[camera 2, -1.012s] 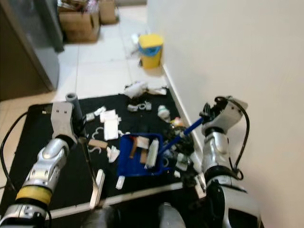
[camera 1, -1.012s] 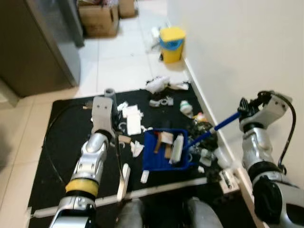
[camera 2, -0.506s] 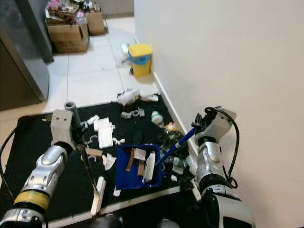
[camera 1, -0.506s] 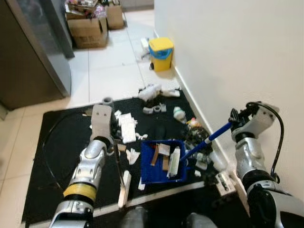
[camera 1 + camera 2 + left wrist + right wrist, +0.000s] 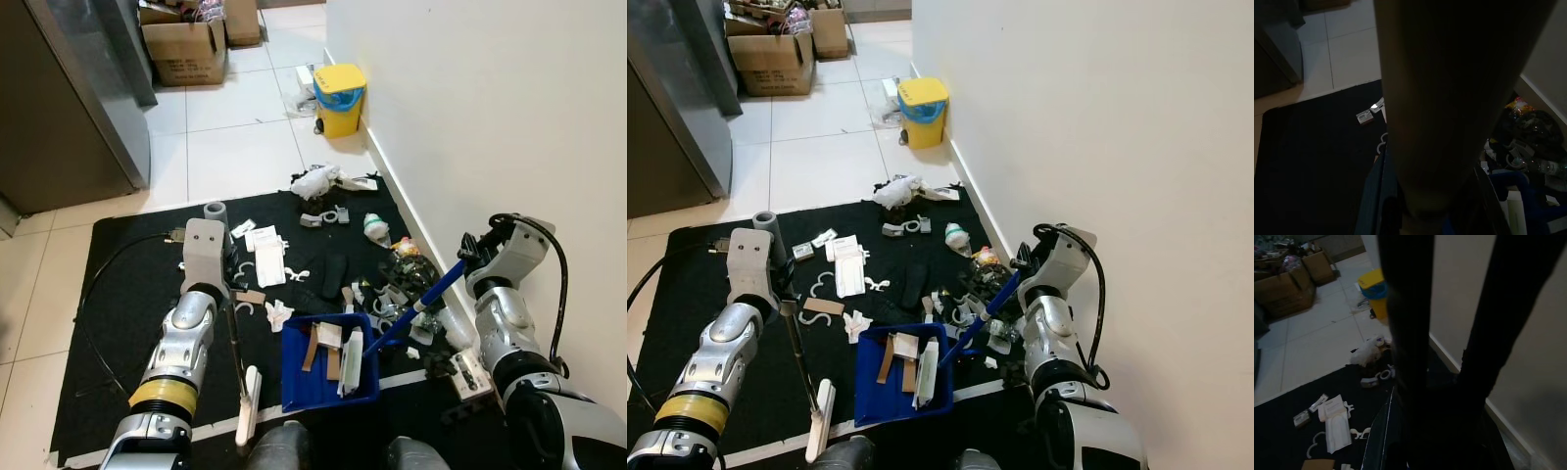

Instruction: Sweep floor

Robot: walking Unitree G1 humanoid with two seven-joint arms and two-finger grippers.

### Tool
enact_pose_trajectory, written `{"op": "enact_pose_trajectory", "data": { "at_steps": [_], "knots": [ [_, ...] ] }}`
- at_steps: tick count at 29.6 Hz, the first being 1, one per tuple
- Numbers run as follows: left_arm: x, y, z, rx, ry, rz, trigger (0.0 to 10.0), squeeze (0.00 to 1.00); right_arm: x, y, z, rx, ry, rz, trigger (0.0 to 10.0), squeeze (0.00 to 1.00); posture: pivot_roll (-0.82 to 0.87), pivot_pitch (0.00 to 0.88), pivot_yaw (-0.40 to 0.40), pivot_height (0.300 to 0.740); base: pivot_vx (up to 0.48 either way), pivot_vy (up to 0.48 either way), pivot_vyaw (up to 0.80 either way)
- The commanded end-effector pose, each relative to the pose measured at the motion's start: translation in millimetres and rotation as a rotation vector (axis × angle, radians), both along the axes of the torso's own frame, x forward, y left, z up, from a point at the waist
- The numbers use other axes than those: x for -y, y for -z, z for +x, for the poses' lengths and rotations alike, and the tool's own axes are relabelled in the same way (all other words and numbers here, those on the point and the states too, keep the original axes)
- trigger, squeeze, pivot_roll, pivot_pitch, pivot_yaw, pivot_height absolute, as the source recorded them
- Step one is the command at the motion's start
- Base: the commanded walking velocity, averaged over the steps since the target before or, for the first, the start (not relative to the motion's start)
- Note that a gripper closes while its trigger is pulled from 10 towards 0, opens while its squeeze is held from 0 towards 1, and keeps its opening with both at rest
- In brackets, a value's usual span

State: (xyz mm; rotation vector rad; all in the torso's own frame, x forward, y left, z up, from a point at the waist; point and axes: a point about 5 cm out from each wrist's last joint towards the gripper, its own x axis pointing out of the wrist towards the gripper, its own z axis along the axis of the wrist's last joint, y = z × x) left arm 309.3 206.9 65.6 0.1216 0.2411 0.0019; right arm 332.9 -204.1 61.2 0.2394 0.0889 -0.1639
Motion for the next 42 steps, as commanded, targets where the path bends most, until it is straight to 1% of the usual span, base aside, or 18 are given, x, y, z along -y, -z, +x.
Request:
{"op": "enact_pose_trajectory", "data": {
  "at_steps": [1, 4, 7, 12, 14, 15, 16, 17, 23, 26, 28, 29, 31, 32, 33, 34, 38, 42],
  "knots": [
    [4.6, -0.9, 1.5, 0.016, 0.019, 0.007, 10.0, 0.00, 2.3, 1.3, -1.8, -0.005, 0.026, -0.004, 10.0, 0.00, 0.03, 0.069, -0.011, 0.740, 0.000, 0.000, 0.00],
    [7.5, -2.1, 2.7, 0.026, 0.031, -0.001, 10.0, 0.00, 2.1, 0.6, -1.5, -0.001, 0.028, -0.007, 10.0, 0.00, 0.03, 0.067, -0.009, 0.740, 0.000, 0.000, 0.00],
    [8.9, -2.0, 3.1, 0.027, 0.035, -0.006, 10.0, 0.00, 2.5, -1.4, -0.6, 0.019, 0.022, 0.020, 10.0, 0.00, 0.03, 0.066, -0.009, 0.740, 0.000, 0.000, 0.00],
    [12.3, -3.2, 2.9, 0.039, 0.058, 0.009, 10.0, 0.00, 9.1, -7.2, 0.4, 0.049, 0.061, 0.012, 10.0, 0.00, 0.03, 0.066, -0.015, 0.740, 0.000, 0.000, 0.00],
    [14.9, -5.8, 1.9, 0.064, 0.090, 0.048, 10.0, 0.00, 11.5, -8.3, 1.0, 0.045, 0.067, 0.004, 10.0, 0.00, 0.03, 0.067, -0.018, 0.740, 0.000, 0.000, 0.00],
    [14.9, -5.8, 1.9, 0.064, 0.090, 0.048, 10.0, 0.00, 11.5, -8.3, 1.0, 0.045, 0.067, 0.004, 10.0, 0.00, 0.03, 0.067, -0.018, 0.740, 0.000, 0.000, 0.00],
    [18.1, -10.4, 1.2, 0.099, 0.129, 0.098, 10.0, 0.00, 12.5, -9.7, 1.9, 0.040, 0.052, -0.032, 10.0, 0.00, 0.03, 0.068, -0.020, 0.740, 0.000, 0.000, 0.00],
    [19.2, -13.8, 1.3, 0.121, 0.143, 0.117, 10.0, 0.00, 12.4, -10.1, 2.3, 0.037, 0.042, -0.048, 10.0, 0.00, 0.03, 0.069, -0.022, 0.740, 0.000, 0.000, 0.00],
    [23.1, -33.5, 4.5, 0.221, 0.198, 0.200, 10.0, 0.00, 10.1, -11.0, 3.1, 0.038, 0.015, -0.071, 10.0, 0.00, 0.03, 0.071, -0.023, 0.740, 0.000, 0.000, 0.00],
    [23.2, -40.0, 6.6, 0.264, 0.175, 0.180, 10.0, 0.00, 8.2, -10.6, 3.1, 0.039, 0.002, -0.079, 10.0, 0.00, 0.04, 0.072, -0.025, 0.740, 0.000, 0.000, 0.00],
    [24.3, -40.5, 7.6, 0.268, 0.152, 0.135, 10.0, 0.00, 5.1, -11.0, 3.3, 0.045, -0.017, -0.095, 10.0, 0.00, 0.04, 0.071, -0.021, 0.740, 0.000, 0.000, 0.00],
    [24.3, -40.5, 7.6, 0.268, 0.152, 0.135, 10.0, 0.00, 5.1, -11.0, 3.3, 0.045, -0.017, -0.095, 10.0, 0.00, 0.04, 0.071, -0.021, 0.740, 0.000, 0.000, 0.00],
    [25.3, -41.6, 8.4, 0.283, 0.106, 0.052, 10.0, 0.00, 4.1, -11.2, 3.4, 0.048, -0.020, -0.097, 10.0, 0.00, 0.04, 0.069, -0.019, 0.740, 0.000, 0.000, 0.00],
    [25.3, -41.6, 8.4, 0.283, 0.106, 0.052, 10.0, 0.00, 4.1, -11.2, 3.4, 0.048, -0.020, -0.097, 10.0, 0.00, 0.04, 0.069, -0.019, 0.740, 0.000, 0.000, 0.00],
    [25.7, -41.3, 8.4, 0.287, 0.068, -0.022, 10.0, 0.00, 3.4, -11.4, 3.2, 0.054, -0.026, -0.097, 10.0, 0.00, 0.03, 0.068, -0.016, 0.740, 0.000, 0.000, -0.80],
    [25.8, -40.8, 8.2, 0.284, 0.060, -0.036, 10.0, 0.00, 3.2, -11.2, 3.2, 0.052, -0.027, -0.098, 10.0, 0.00, 0.03, 0.068, -0.016, 0.740, 0.000, 0.000, -0.80],
    [27.0, -39.3, 7.6, 0.272, 0.049, -0.062, 10.0, 0.00, 3.7, -10.8, 2.7, 0.051, -0.028, -0.101, 10.0, 0.00, 0.03, 0.069, -0.015, 0.740, 0.000, 0.000, -0.80],
    [29.9, -37.2, 7.9, 0.258, 0.069, -0.048, 10.0, 0.00, 4.3, -10.1, 2.0, 0.050, -0.028, -0.101, 10.0, 0.00, 0.03, 0.067, -0.017, 0.740, 0.000, 0.000, -0.80]
  ]
}}
